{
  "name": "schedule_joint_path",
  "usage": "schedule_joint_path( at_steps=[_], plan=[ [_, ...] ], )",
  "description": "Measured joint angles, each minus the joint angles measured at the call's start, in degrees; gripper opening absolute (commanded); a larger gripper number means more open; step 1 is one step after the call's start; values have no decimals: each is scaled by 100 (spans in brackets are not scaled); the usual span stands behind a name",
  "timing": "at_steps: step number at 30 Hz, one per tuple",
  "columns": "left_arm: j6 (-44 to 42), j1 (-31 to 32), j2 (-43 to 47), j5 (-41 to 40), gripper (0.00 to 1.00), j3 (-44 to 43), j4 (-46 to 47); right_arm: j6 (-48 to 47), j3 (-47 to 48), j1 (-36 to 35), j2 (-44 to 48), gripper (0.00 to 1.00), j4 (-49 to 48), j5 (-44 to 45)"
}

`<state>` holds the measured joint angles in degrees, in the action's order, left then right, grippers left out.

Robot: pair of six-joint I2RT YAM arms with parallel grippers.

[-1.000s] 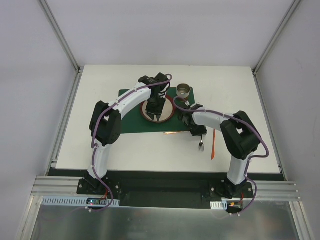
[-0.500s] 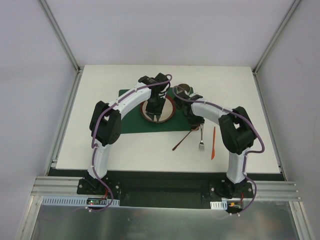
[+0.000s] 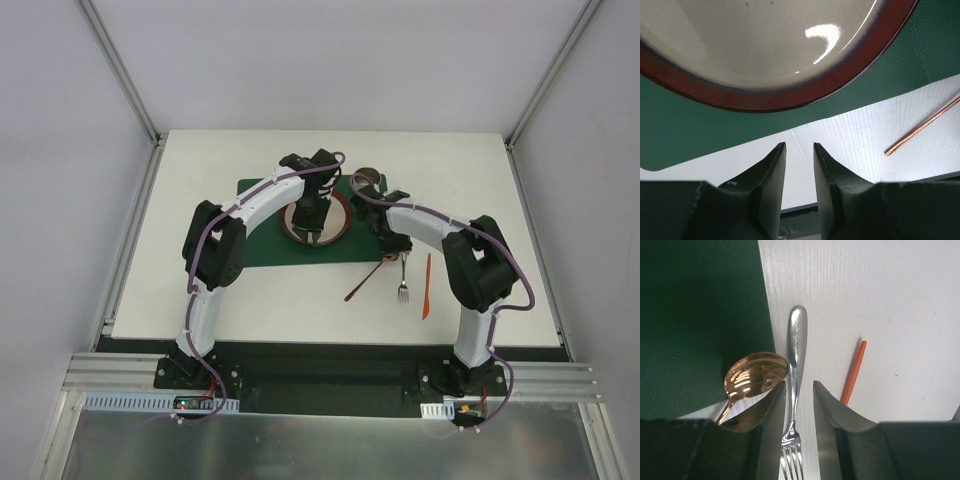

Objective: Set the dinner table for one person
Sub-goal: Pick up the spoon from the center of the board.

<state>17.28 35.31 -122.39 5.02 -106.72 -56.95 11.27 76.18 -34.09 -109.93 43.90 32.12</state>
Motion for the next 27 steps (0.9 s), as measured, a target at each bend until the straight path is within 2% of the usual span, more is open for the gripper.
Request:
schedule_joint_path(
  at_steps=[11, 12, 15, 27],
  plan=[
    [2, 0, 0, 7, 28, -42, -26, 321, -35, -389, 680, 31, 164, 9],
    [2, 0, 0, 9, 28, -55, -31, 369, -35, -479, 680, 26, 164, 0],
    [2, 0, 0, 13, 28, -61, -37, 516, -46, -721, 651, 21, 122, -76],
    [2, 0, 4, 0, 27, -15, -42, 1827, -638, -1182, 636, 23, -638, -293]
  ],
)
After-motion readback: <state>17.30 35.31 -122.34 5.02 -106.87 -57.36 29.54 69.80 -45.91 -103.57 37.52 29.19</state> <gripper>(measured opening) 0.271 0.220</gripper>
